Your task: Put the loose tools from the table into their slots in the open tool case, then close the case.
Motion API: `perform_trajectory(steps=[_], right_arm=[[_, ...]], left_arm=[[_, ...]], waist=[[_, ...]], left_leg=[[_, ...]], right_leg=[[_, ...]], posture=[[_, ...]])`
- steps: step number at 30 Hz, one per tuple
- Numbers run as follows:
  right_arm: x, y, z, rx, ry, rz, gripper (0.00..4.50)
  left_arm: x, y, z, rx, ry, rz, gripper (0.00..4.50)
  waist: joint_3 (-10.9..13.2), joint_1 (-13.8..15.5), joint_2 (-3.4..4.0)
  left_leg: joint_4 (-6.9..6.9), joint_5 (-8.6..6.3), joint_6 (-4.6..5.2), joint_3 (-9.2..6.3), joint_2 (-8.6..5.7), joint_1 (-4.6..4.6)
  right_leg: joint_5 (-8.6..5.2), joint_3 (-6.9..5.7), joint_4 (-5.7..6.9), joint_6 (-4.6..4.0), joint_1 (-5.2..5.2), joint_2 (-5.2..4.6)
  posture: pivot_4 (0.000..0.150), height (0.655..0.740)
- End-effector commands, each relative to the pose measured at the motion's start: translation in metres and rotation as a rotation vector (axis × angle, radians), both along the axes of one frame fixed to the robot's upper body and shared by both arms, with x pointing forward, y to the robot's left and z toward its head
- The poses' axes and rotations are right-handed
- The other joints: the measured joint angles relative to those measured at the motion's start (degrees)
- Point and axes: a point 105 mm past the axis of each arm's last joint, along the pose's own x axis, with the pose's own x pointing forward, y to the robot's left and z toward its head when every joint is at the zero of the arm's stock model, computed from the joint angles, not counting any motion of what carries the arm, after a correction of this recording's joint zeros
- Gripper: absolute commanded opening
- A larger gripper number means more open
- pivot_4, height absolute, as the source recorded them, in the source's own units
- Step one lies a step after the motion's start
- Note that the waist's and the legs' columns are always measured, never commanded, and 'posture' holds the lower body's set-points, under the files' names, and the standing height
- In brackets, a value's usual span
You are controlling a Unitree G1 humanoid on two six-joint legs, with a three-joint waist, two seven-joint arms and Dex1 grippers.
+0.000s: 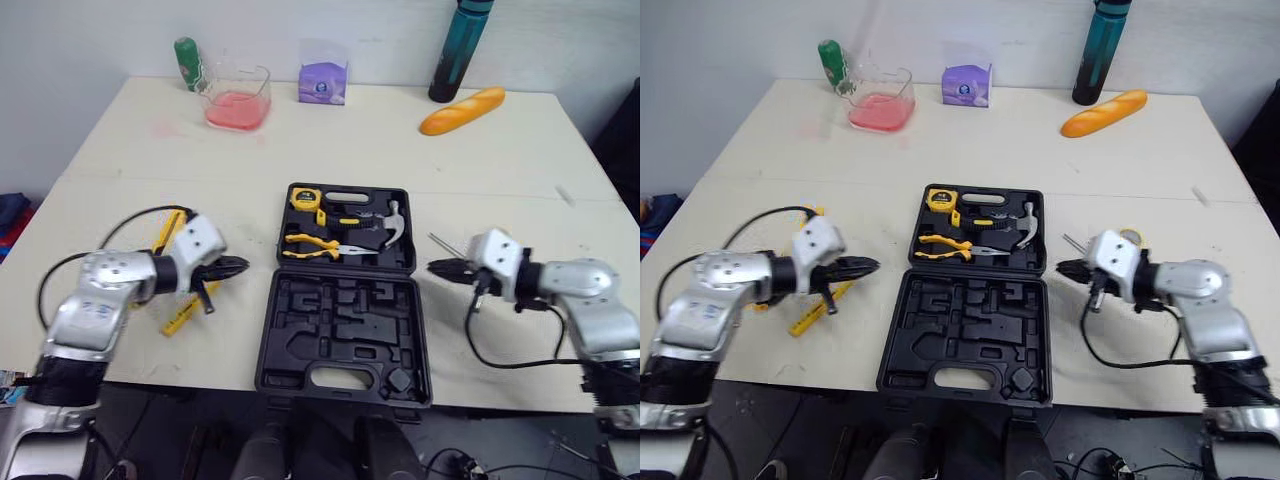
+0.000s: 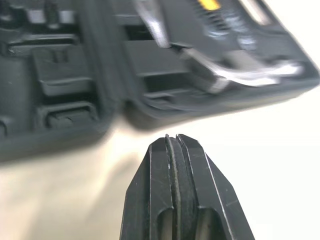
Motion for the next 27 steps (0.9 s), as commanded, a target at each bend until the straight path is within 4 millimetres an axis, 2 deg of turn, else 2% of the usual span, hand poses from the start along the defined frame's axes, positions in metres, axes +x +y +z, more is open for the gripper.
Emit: perform_trajectory(steps=[1,2,3,5,6,7,8,11,14,15,18,20,22,24,27], right_arm=[[-0.011,-0.014,0.019,0.029,-0.019,0.0,0.0],[-0.015,-0.019,0.022,0.04,-0.006,-0.008,0.0],[-0.015,-0.034,0.028,0.034,-0.014,-0.056,0.0],[-0.016,-0.073,0.047,0.045,-0.053,-0.197,0.0],[-0.018,-0.086,0.052,0.041,-0.077,-0.237,0.66],[-0.02,-0.092,0.054,0.038,-0.09,-0.253,1.03],[-0.026,-0.106,0.053,0.017,-0.102,-0.294,1.55],[-0.037,-0.135,0.053,-0.007,-0.151,-0.39,2.91],[-0.042,-0.147,0.053,-0.007,-0.221,-0.424,4.46],[-0.042,-0.15,0.052,-0.003,-0.232,-0.435,4.5],[-0.053,-0.176,0.039,0.017,-0.223,-0.533,4.5],[-0.057,-0.183,0.034,0.008,-0.21,-0.561,4.5],[-0.062,-0.201,0.033,0.055,-0.23,-0.651,4.5],[-0.066,-0.21,0.029,0.068,-0.234,-0.695,4.5],[-0.069,-0.213,0.018,0.056,-0.212,-0.708,4.5]], left_arm=[[-0.012,0.022,0.016,-0.015,-0.075,0.018,0.05],[-0.016,0.029,0.017,-0.01,-0.081,0.027,0.05],[-0.02,0.04,0.021,-0.02,-0.095,0.053,0.05],[-0.03,0.073,0.031,-0.05,-0.129,0.152,0.05],[-0.035,0.087,0.035,-0.064,-0.139,0.195,0.66],[-0.039,0.094,0.037,-0.072,-0.144,0.218,1.0],[-0.043,0.116,0.038,-0.063,-0.165,0.307,1.46],[-0.06,0.165,0.04,-0.045,-0.204,0.498,2.76],[-0.073,0.187,0.041,-0.055,-0.224,0.58,4.24],[-0.075,0.19,0.041,-0.052,-0.233,0.594,4.42],[-0.1,0.227,0.034,-0.027,-0.248,0.757,4.42],[-0.112,0.24,0.027,-0.015,-0.229,0.813,4.42],[-0.134,0.269,0.019,0.015,-0.237,0.967,4.42],[-0.149,0.292,0.02,-0.015,-0.278,1.101,4.42],[-0.155,0.3,0.021,-0.053,-0.302,1.153,4.42]], waist=[[0.0,-0.02,0.0],[0.0,-0.02,0.0],[0.01,-0.03,0.0],[0.02,-0.09,0.03],[0.02,-0.12,0.03],[0.02,-0.13,0.03],[0.02,-0.11,0.03],[0.01,-0.14,0.02],[0.02,-0.31,0.02],[0.02,-0.31,0.02],[0.02,-0.29,0.02],[0.02,-0.33,0.02],[0.02,-0.46,0.03],[0.02,-0.53,0.03],[0.01,-0.57,0.01]], left_leg=[[0.01,0.0,-0.01,-0.01,0.01,0.02],[0.0,0.0,-0.01,-0.02,0.03,0.01],[-0.01,0.0,0.0,-0.01,0.03,0.02],[-0.02,-0.02,0.02,0.0,0.04,0.0],[-0.02,-0.03,0.04,0.02,0.03,0.01],[-0.05,-0.04,0.05,0.03,0.02,0.01],[-0.1,-0.04,0.05,0.03,0.03,0.02],[-0.18,-0.09,0.0,0.01,0.06,0.14],[-0.21,-0.22,0.13,0.17,0.0,0.17],[-0.21,-0.24,0.16,0.23,-0.01,0.18],[-0.21,-0.28,0.18,0.27,-0.06,0.24],[-0.27,-0.33,0.16,0.29,-0.04,0.24],[-0.3,-0.42,0.15,0.43,0.02,0.27],[-0.31,-0.45,0.19,0.57,0.01,0.3],[-0.31,-0.48,0.22,0.58,0.03,0.37]], right_leg=[[0.0,-0.01,-0.19,0.0,0.02,0.0],[0.02,-0.02,-0.23,-0.03,0.03,0.0],[0.02,-0.02,-0.23,-0.03,0.03,0.0],[0.03,-0.01,-0.26,-0.05,0.01,-0.06],[0.03,0.01,-0.26,-0.06,0.0,-0.24],[0.03,-0.02,-0.27,-0.06,-0.01,-0.36],[0.03,-0.07,-0.3,-0.07,-0.01,-0.38],[0.01,-0.2,-0.36,-0.11,0.08,-0.38],[0.01,-0.16,-0.34,-0.11,0.05,-0.49],[0.02,-0.17,-0.34,-0.1,0.04,-0.55],[0.06,-0.25,-0.35,-0.09,0.06,-0.69],[0.06,-0.39,-0.4,-0.1,0.04,-0.71],[0.05,-0.5,-0.44,-0.12,0.01,-0.74],[0.05,-0.5,-0.42,-0.12,-0.04,-0.8],[0.05,-0.51,-0.42,-0.12,0.0,-0.82]], posture=[[0.15,0.74],[0.15,0.74],[0.15,0.74],[0.15,0.74],[0.15,0.74],[0.15,0.74],[0.15,0.74],[0.15,0.74],[0.15,0.74],[0.15,0.74],[0.15,0.74],[0.15,0.74],[0.15,0.74],[0.15,0.74],[0.15,0.74]])
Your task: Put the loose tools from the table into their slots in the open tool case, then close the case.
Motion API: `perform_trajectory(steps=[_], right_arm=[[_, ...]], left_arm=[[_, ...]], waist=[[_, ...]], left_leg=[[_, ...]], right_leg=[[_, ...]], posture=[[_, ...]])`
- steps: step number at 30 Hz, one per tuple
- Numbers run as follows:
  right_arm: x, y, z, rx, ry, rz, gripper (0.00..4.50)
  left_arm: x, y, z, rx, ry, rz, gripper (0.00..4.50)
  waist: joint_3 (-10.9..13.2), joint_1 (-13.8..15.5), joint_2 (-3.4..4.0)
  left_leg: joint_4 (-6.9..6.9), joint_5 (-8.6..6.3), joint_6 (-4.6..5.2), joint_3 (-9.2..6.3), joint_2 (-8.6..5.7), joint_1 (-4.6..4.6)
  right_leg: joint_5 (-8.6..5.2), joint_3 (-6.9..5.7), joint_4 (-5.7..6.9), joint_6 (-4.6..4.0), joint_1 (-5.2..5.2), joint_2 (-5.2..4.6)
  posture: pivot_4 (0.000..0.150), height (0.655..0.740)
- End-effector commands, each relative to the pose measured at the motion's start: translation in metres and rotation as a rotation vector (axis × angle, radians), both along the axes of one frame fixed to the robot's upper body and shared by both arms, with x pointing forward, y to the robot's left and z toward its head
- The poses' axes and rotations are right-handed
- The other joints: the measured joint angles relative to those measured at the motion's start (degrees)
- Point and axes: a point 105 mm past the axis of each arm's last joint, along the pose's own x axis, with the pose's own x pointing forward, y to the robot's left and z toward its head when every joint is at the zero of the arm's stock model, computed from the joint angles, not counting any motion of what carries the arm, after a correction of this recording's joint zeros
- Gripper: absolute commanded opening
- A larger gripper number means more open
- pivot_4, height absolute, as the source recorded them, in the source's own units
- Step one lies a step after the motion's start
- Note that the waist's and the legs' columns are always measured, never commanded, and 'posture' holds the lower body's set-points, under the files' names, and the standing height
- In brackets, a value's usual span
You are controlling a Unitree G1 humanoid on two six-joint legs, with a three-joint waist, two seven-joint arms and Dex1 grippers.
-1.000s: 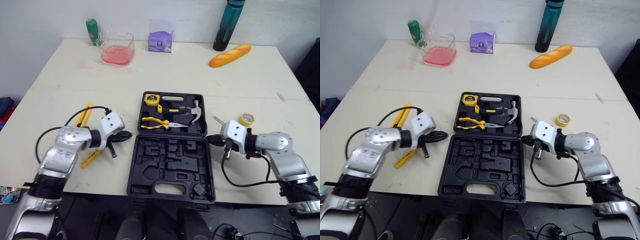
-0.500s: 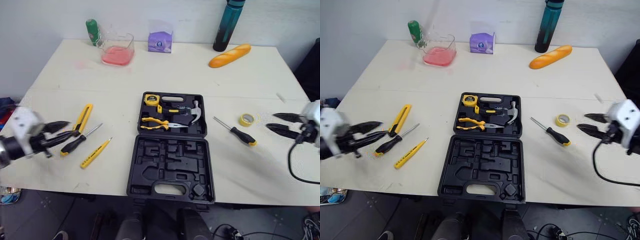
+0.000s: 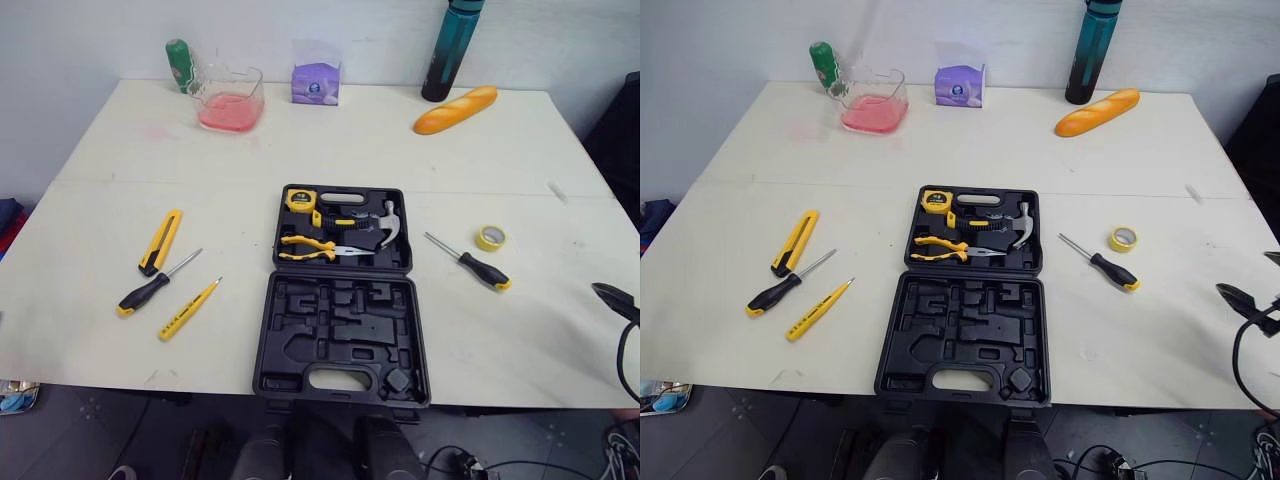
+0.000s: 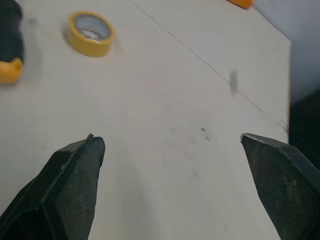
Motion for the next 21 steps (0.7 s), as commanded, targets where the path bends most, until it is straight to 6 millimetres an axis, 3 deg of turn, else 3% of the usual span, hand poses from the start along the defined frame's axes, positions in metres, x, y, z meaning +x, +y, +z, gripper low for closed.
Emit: perform_trajectory(steps=[1,8,14,16,18,21], right_arm=[[-0.005,-0.006,0.006,-0.024,-0.04,-0.02,4.5],[0.004,0.005,0.002,-0.012,-0.028,0.026,4.5],[0.015,0.034,0.01,0.012,-0.054,0.154,4.5],[0.018,0.058,0.016,0.089,-0.085,0.277,4.5],[0.019,0.096,0.029,0.175,-0.146,0.461,4.5],[0.02,0.123,0.034,0.219,-0.151,0.572,4.5]], left_arm=[[-0.006,0.008,0.021,0.043,-0.07,0.039,4.42],[0.004,-0.006,0.02,0.048,-0.058,-0.023,4.42],[0.011,-0.027,0.022,0.022,-0.056,-0.115,4.42],[0.016,-0.038,0.021,0.023,-0.034,-0.17,4.42],[0.028,-0.06,0.024,0.032,-0.011,-0.279,4.42],[0.039,-0.082,0.028,0.067,0.023,-0.389,4.42]], waist=[[0.0,-0.05,0.0],[-0.01,-0.01,0.01],[-0.01,-0.48,0.01],[-0.01,-0.76,0.01],[-0.01,-0.93,0.01],[-0.01,-0.85,0.02]], left_leg=[[0.01,0.0,0.0,0.0,0.01,0.01],[0.01,-0.05,-0.25,-0.04,0.05,0.0],[0.01,-0.01,-0.18,0.0,0.09,0.0],[0.01,0.01,-0.14,0.0,0.1,-0.01],[0.01,0.02,-0.14,-0.01,0.15,0.01],[0.03,0.05,-0.14,-0.03,0.15,0.01]], right_leg=[[0.02,0.0,0.01,-0.03,0.01,-0.01],[0.09,-0.03,0.01,-0.1,-0.01,-0.03],[0.09,-0.06,0.0,-0.1,-0.02,-0.03],[0.09,-0.09,0.01,-0.1,-0.02,-0.01],[0.09,-0.1,0.02,-0.1,0.01,0.02],[0.11,-0.09,0.08,-0.12,0.02,0.03]], posture=[[0.15,0.74],[0.15,0.74],[0.15,0.74],[0.15,0.74],[0.15,0.74],[0.15,0.74]])
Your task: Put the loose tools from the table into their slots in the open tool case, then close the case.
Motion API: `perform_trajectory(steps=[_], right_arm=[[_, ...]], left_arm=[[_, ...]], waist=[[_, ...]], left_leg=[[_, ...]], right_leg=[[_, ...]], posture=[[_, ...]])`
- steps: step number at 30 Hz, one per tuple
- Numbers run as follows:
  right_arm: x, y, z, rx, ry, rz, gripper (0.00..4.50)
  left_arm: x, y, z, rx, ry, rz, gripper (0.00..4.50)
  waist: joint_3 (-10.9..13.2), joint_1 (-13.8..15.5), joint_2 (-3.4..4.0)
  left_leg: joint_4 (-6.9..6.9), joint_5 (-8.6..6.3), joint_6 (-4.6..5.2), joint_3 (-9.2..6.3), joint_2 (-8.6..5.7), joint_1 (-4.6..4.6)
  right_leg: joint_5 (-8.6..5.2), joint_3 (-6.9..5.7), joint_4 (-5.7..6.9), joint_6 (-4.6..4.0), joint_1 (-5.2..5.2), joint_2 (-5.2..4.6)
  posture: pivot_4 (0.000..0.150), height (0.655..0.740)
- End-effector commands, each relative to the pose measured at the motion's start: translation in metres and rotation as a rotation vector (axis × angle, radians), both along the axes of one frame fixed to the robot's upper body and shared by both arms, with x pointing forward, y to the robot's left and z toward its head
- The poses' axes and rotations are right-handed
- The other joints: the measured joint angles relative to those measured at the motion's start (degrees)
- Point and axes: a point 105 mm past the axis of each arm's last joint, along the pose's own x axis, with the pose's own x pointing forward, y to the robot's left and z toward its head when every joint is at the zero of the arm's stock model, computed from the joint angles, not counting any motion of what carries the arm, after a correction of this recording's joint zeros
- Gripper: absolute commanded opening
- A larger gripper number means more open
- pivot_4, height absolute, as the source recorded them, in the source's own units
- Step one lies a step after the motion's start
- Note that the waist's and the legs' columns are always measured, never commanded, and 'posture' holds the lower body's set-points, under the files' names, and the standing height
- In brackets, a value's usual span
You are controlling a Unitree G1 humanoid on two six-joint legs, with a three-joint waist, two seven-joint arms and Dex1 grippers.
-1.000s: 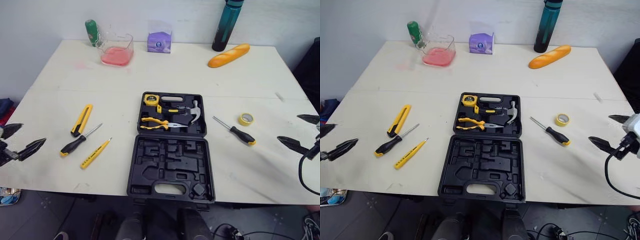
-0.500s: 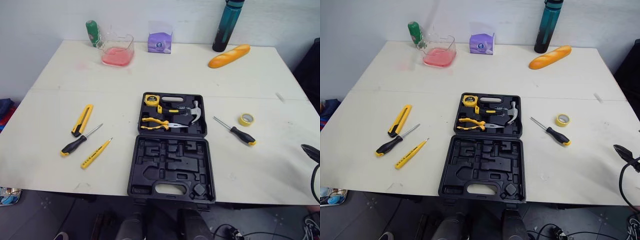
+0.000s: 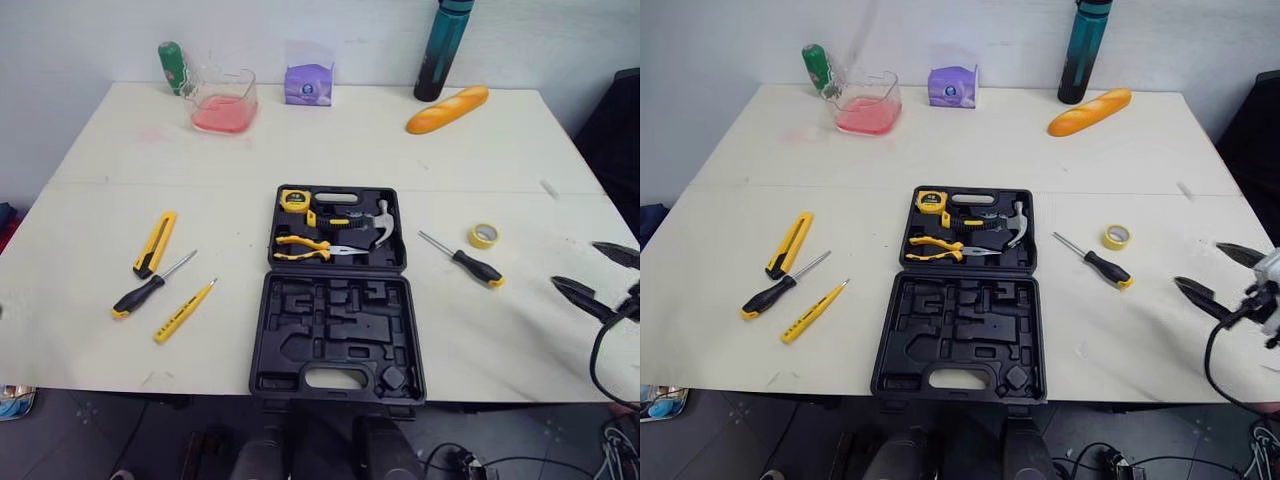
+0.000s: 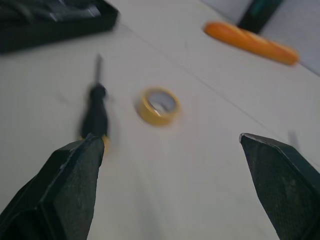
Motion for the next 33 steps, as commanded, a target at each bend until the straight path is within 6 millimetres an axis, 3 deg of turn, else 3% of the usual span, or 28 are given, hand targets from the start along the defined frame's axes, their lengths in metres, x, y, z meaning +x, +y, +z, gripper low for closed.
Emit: perform_trajectory(steps=[1,3,6,9,11,17,23,33], right_arm=[[-0.002,0.032,0.021,0.021,-0.067,0.15,4.5],[-0.002,0.052,0.026,0.012,-0.082,0.236,4.5],[0.001,0.066,0.036,0.034,-0.108,0.276,4.5],[-0.008,0.096,0.043,0.084,-0.081,0.444,4.5],[-0.014,0.119,0.044,0.096,-0.054,0.554,4.5],[-0.029,0.16,0.049,0.152,-0.038,0.746,4.5],[-0.043,0.179,0.039,0.151,-0.016,0.856,4.5],[-0.044,0.186,0.036,0.126,-0.026,0.847,4.5]], left_arm=[[0.011,-0.026,0.013,0.052,0.019,-0.133,4.42],[0.018,-0.038,0.013,0.039,0.068,-0.198,4.42],[0.024,-0.049,0.013,0.02,0.118,-0.247,4.42],[0.023,-0.057,0.002,-0.011,0.272,-0.305,4.42],[0.034,-0.055,0.001,0.016,0.324,-0.293,4.42],[0.051,-0.068,-0.012,0.034,0.426,-0.386,4.42],[0.069,-0.076,-0.026,0.061,0.478,-0.392,4.42],[0.084,-0.094,-0.041,0.043,0.482,-0.431,4.42]], waist=[[0.0,0.07,0.0],[0.0,0.15,0.0],[0.0,0.16,0.0],[0.01,0.12,0.02],[0.01,0.13,0.02],[0.01,0.58,0.02],[0.01,1.37,0.01],[0.01,1.3,0.0]], left_leg=[[0.0,0.0,0.0,0.0,0.0,0.0],[0.0,-0.02,-0.02,-0.04,0.03,-0.04],[0.0,-0.02,-0.01,-0.02,0.01,-0.06],[-0.01,-0.02,-0.01,-0.03,0.03,-0.06],[-0.02,-0.02,-0.01,-0.03,0.04,-0.07],[-0.01,0.0,-0.03,-0.05,0.05,-0.09],[0.0,-0.07,-0.05,0.0,0.18,-0.2],[0.1,-0.09,0.0,0.1,0.22,-0.25]], right_leg=[[0.0,0.0,-0.01,0.0,-0.01,0.0],[0.0,0.0,-0.05,-0.01,-0.01,-0.01],[0.0,-0.01,-0.05,-0.01,-0.05,-0.01],[0.0,0.0,-0.07,-0.02,-0.05,-0.03],[-0.01,-0.01,-0.04,-0.05,-0.07,-0.02],[0.04,-0.18,-0.04,-0.13,-0.09,-0.04],[0.06,-1.34,-0.03,-0.18,-0.12,-0.16],[0.08,-1.58,0.04,-0.17,-0.12,-0.12]], posture=[[0.15,0.74],[0.15,0.74],[0.15,0.74],[0.15,0.74],[0.15,0.74],[0.15,0.74],[0.15,0.74],[0.15,0.74]])
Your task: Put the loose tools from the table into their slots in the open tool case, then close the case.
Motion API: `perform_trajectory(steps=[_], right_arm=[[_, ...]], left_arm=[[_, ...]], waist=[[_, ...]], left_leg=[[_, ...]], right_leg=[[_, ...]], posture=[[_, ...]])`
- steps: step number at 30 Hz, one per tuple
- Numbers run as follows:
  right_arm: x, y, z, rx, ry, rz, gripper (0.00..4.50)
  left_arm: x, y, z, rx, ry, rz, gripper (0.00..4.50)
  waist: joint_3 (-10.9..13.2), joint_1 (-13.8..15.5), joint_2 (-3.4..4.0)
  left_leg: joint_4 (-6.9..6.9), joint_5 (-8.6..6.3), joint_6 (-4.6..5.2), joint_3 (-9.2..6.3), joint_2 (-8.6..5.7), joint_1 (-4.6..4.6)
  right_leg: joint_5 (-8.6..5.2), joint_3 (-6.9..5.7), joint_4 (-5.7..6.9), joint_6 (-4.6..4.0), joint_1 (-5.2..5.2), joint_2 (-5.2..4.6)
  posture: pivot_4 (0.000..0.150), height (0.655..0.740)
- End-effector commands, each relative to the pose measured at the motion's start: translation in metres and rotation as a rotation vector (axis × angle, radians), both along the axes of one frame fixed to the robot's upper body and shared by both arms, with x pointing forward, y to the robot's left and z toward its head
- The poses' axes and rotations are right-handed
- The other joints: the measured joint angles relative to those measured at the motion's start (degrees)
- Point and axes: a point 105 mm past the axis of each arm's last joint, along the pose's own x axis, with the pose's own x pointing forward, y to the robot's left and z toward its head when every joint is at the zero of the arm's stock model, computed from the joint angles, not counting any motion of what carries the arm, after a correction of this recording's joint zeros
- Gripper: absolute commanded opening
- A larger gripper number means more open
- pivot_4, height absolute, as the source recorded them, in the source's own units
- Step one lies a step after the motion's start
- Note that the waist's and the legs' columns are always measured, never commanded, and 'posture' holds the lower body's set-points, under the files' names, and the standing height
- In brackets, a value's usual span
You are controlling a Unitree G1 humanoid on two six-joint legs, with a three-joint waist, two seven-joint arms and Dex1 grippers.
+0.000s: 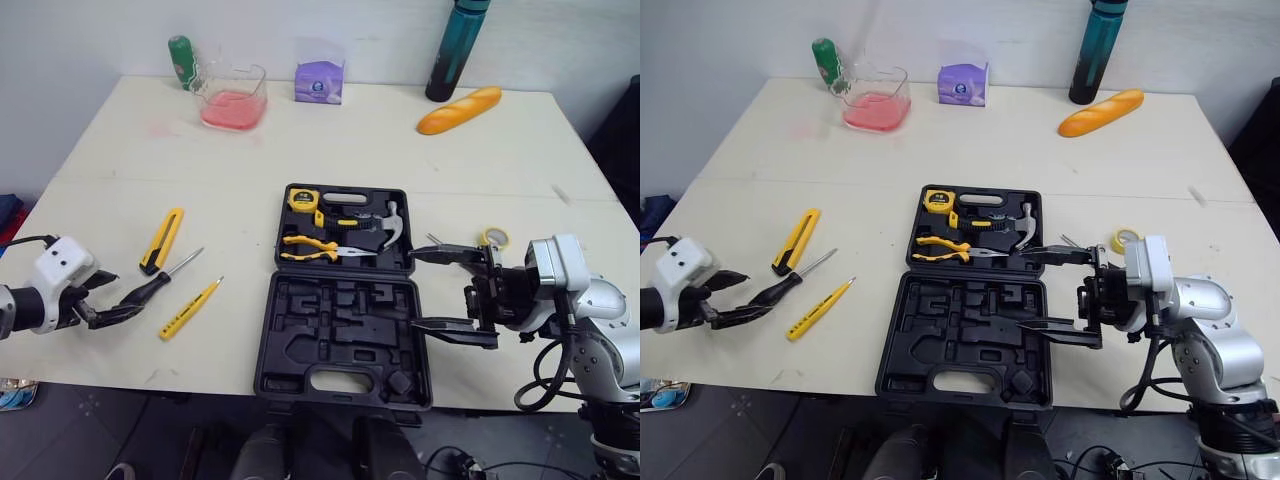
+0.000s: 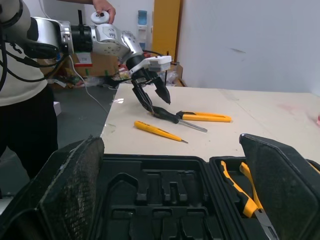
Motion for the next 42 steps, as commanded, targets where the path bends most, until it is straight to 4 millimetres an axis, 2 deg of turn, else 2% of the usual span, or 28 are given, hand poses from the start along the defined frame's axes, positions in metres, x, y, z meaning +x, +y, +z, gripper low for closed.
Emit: perform_trajectory(steps=[1,4,7,11,16,22,24,28,33,36,38,40,42], right_arm=[[-0.003,0.005,0.008,0.003,-0.046,0.006,4.5],[-0.002,0.006,0.011,-0.001,-0.049,0.002,4.5],[0.0,0.007,0.013,-0.004,-0.054,-0.006,4.5],[0.003,0.006,0.015,-0.005,-0.058,-0.02,4.5],[0.005,0.005,0.016,-0.006,-0.06,-0.03,4.5],[0.007,0.003,0.014,-0.012,-0.06,-0.034,4.5],[0.008,-0.001,0.011,-0.027,-0.061,-0.04,4.5],[0.009,-0.012,0.007,-0.032,-0.06,-0.089,4.5],[0.007,-0.027,-0.005,-0.075,-0.049,-0.151,4.5],[0.008,-0.036,-0.006,-0.077,-0.048,-0.212,4.5],[0.008,-0.046,-0.004,-0.061,-0.044,-0.282,4.5],[0.005,-0.054,-0.005,-0.072,-0.044,-0.321,4.5],[0.003,-0.06,-0.006,-0.084,-0.044,-0.35,4.5]], left_arm=[[0.004,-0.002,0.002,0.001,-0.015,0.002,4.42],[0.003,0.001,-0.009,0.01,0.041,0.034,4.42],[0.002,0.0,-0.013,-0.002,0.057,0.037,4.42],[-0.002,0.004,-0.018,-0.005,0.076,0.058,3.21],[0.0,0.004,-0.017,-0.023,0.038,0.059,1.0],[0.006,-0.002,-0.003,-0.035,-0.068,0.024,0.98],[0.007,-0.003,0.008,-0.011,-0.123,-0.002,0.98],[0.006,-0.026,0.043,-0.015,-0.253,-0.135,0.98],[0.006,-0.076,0.076,-0.03,-0.338,-0.335,0.98],[0.005,-0.106,0.083,0.004,-0.325,-0.458,0.98],[0.003,-0.142,0.086,-0.003,-0.303,-0.583,0.98],[0.001,-0.17,0.089,-0.019,-0.295,-0.679,0.98],[0.001,-0.187,0.09,-0.014,-0.29,-0.744,0.98]], waist=[[0.0,-0.01,0.0],[0.0,-0.01,0.0],[0.0,0.04,-0.01],[0.0,0.03,0.0],[0.0,0.03,0.0],[-0.01,0.16,-0.01],[-0.01,0.18,-0.02],[-0.01,0.24,-0.03],[-0.01,0.31,-0.04],[-0.01,0.32,-0.04],[-0.01,0.34,-0.03],[-0.01,0.53,-0.03],[-0.01,0.96,-0.03]], left_leg=[[0.01,0.0,-0.01,0.01,0.04,0.0],[0.01,0.02,-0.04,0.0,0.09,0.02],[0.03,0.03,-0.05,0.01,0.1,0.06],[0.05,0.03,-0.06,0.02,0.1,0.1],[0.04,0.04,-0.08,0.02,0.11,0.14],[0.04,0.06,-0.1,0.0,0.12,0.14],[0.05,0.06,-0.1,-0.02,0.12,0.11],[0.05,0.04,-0.07,-0.02,0.12,0.04],[0.05,0.04,-0.06,-0.03,0.12,0.0],[0.05,0.04,-0.06,0.0,0.11,0.01],[0.09,0.05,-0.06,0.02,0.1,0.02],[0.11,0.08,-0.05,0.01,0.07,0.02],[0.15,0.08,-0.04,0.03,0.05,0.03]], right_leg=[[0.0,0.0,0.0,0.0,0.0,0.02],[0.01,-0.02,0.02,-0.02,0.0,0.07],[0.02,-0.01,0.02,-0.03,0.0,0.07],[0.02,0.03,0.01,-0.04,0.0,0.04],[0.04,0.02,0.01,-0.07,0.0,0.03],[0.07,0.01,0.0,-0.13,0.0,0.01],[0.07,-0.01,-0.01,-0.13,0.0,0.01],[0.07,-0.04,0.0,-0.13,0.01,0.01],[0.08,-0.14,-0.02,-0.12,0.04,0.02],[0.08,-0.13,-0.01,-0.12,0.05,0.08],[0.09,-0.12,0.01,-0.1,0.06,0.15],[0.1,-0.11,0.02,-0.08,0.07,0.28],[0.11,-0.08,0.04,-0.06,0.08,0.36]], posture=[[0.15,0.74],[0.15,0.74],[0.15,0.74],[0.15,0.74],[0.15,0.74],[0.15,0.74],[0.15,0.74],[0.15,0.74],[0.15,0.74],[0.15,0.74],[0.15,0.74],[0.15,0.74],[0.15,0.74]])
